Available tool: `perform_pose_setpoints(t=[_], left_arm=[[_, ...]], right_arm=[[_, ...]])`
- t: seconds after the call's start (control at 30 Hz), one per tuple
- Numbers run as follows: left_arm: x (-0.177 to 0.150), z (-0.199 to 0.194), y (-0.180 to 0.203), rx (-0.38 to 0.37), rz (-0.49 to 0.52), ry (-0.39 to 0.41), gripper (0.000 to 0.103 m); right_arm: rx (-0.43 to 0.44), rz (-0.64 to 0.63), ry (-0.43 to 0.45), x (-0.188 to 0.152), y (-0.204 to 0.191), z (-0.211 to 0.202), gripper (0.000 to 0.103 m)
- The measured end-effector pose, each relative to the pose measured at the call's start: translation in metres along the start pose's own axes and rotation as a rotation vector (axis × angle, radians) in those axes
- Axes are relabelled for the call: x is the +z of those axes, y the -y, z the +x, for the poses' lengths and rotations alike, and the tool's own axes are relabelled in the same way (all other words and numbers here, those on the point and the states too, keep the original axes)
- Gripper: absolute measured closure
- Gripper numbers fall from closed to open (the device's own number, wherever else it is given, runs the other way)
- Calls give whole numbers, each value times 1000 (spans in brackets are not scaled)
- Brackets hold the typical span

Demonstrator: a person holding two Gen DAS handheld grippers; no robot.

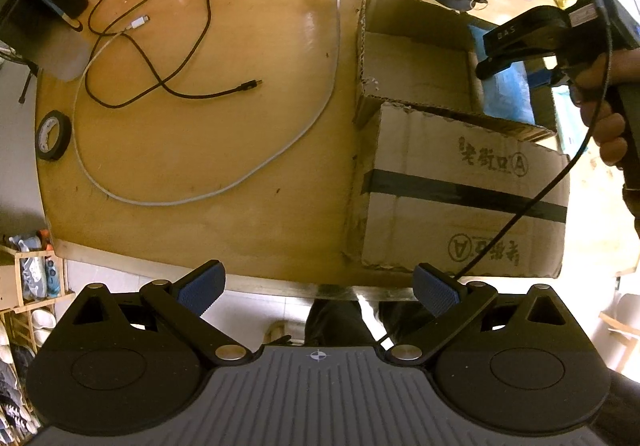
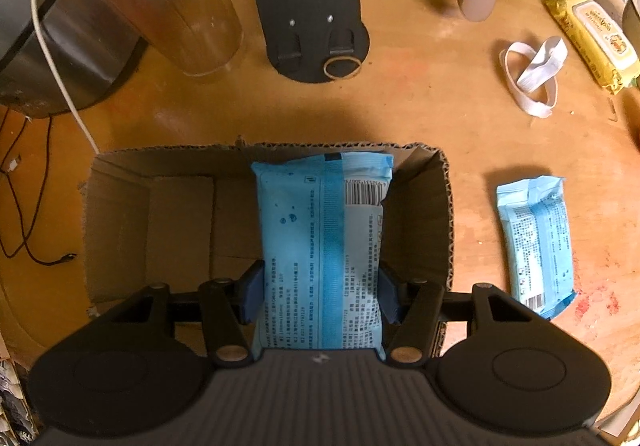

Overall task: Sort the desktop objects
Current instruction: 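Lower the held larger blue packet into the cardboard box with the right gripper, then open the right gripper to release the packet inside the box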

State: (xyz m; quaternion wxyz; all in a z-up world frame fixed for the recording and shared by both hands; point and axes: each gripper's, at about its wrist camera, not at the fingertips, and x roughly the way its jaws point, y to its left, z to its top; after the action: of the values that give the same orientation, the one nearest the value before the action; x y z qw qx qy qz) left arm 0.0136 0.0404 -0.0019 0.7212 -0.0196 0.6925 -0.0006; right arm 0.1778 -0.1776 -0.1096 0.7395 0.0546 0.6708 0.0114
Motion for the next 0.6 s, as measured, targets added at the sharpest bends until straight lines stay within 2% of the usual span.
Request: perform_pose_setpoints(t=[0.5, 0.53, 0.57, 0.6], left_arm=[[2, 3, 3, -1, 1, -10, 0], [2, 3, 3, -2, 2, -10, 0], [2, 3, 3, -2, 2, -10, 0], [2, 3, 3, -2, 2, -10, 0]], right_arm=[[-15, -5, -20, 0, -2, 21, 46], [-15, -5, -19, 0, -2, 21, 41], [-19, -8, -13, 0, -2, 20, 26], [-29, -12, -2, 0, -3, 19, 18]])
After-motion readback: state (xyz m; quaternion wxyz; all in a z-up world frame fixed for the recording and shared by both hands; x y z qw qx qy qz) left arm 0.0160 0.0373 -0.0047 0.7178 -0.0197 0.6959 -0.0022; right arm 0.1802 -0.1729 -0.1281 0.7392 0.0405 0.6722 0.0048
